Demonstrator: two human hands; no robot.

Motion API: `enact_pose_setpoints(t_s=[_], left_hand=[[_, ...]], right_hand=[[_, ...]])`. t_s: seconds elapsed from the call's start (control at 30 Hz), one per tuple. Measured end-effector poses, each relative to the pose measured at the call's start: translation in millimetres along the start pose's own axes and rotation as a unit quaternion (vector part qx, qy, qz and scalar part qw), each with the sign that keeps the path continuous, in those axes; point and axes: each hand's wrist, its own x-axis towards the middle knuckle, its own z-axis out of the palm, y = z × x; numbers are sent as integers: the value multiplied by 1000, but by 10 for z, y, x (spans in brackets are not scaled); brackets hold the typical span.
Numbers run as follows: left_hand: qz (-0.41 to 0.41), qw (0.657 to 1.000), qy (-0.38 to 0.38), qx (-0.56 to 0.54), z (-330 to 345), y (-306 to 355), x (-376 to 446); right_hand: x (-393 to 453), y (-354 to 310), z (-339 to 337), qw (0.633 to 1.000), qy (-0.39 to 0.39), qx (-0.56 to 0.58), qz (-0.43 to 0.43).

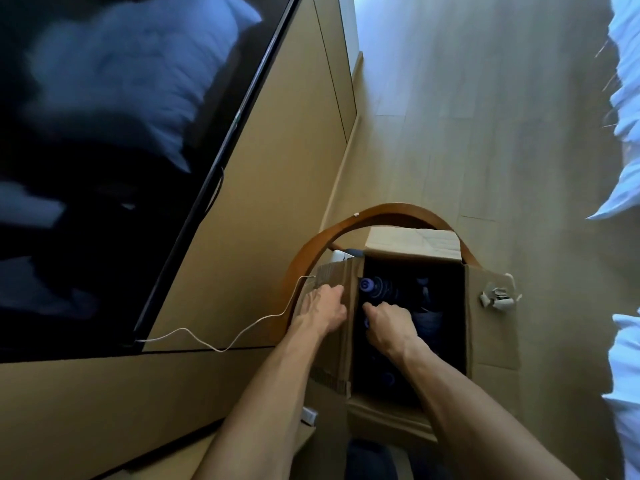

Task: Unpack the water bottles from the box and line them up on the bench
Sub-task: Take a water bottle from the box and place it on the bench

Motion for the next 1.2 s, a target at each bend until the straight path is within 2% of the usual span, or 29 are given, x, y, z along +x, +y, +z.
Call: enact_pose_setpoints(t_s=[0.3,0.43,0.97,1.1,1.2], left_hand=[[14,1000,-9,-2,-50,-107,-13],[20,1000,14,5,-171,-129,-28],[34,998,49,21,-750,-147,-269],[17,997,73,-12,-1023,-180,-433],[18,994,93,-56,-1246,-193,-563]], right_hand=[[-17,-4,7,998,50,28,24],[-57,57,-58,996,53,38,54],[-277,-75,-801,987,93,57,119],[-375,-286,-1115,979,138,72,130],[-442,-522,-1409,967,200,87,129]])
